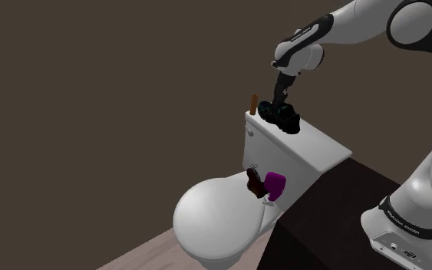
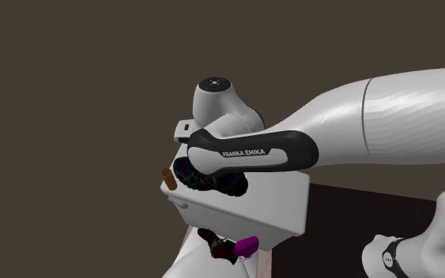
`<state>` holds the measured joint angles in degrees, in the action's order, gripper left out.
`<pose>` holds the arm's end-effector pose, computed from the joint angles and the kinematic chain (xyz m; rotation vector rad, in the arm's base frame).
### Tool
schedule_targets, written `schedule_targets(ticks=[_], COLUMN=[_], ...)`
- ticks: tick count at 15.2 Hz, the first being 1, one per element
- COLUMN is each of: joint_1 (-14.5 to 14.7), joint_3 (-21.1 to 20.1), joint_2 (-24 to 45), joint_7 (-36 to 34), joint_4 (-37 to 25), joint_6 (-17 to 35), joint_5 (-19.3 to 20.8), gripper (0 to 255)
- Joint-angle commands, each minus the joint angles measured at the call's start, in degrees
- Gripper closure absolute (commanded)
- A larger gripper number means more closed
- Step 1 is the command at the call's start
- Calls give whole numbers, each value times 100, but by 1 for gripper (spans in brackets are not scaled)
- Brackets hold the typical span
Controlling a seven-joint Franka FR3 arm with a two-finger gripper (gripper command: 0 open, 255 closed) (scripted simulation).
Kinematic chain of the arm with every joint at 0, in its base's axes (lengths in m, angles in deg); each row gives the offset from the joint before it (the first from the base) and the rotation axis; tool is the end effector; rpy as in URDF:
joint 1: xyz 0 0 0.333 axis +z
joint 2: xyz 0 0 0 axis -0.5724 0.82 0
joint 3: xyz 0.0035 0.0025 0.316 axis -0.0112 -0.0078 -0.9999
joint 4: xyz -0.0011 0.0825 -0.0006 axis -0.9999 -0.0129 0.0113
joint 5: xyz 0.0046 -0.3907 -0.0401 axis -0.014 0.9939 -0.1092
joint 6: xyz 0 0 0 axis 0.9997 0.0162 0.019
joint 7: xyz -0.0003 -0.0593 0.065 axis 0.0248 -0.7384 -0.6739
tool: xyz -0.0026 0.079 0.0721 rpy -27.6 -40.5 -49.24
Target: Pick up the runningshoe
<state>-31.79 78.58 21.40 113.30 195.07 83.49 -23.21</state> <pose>0.5917 -0.1891 0.3016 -2.7730 -1.2550 -0.2416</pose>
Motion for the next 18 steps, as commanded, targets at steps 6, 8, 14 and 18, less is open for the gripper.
schedule_targets(ticks=[6,8,14,18], joint_1=[48,67,115,133], joint_3=[70,100,175,207], joint_2=[-193,-281,-525,-639], joint_7=[-129,-191,-367,-453], joint_4=[-46,-86,-238,-338], joint_6=[-208,-322,-676,-868], joint_5=[150,221,419,513], gripper=[255,255,255,255])
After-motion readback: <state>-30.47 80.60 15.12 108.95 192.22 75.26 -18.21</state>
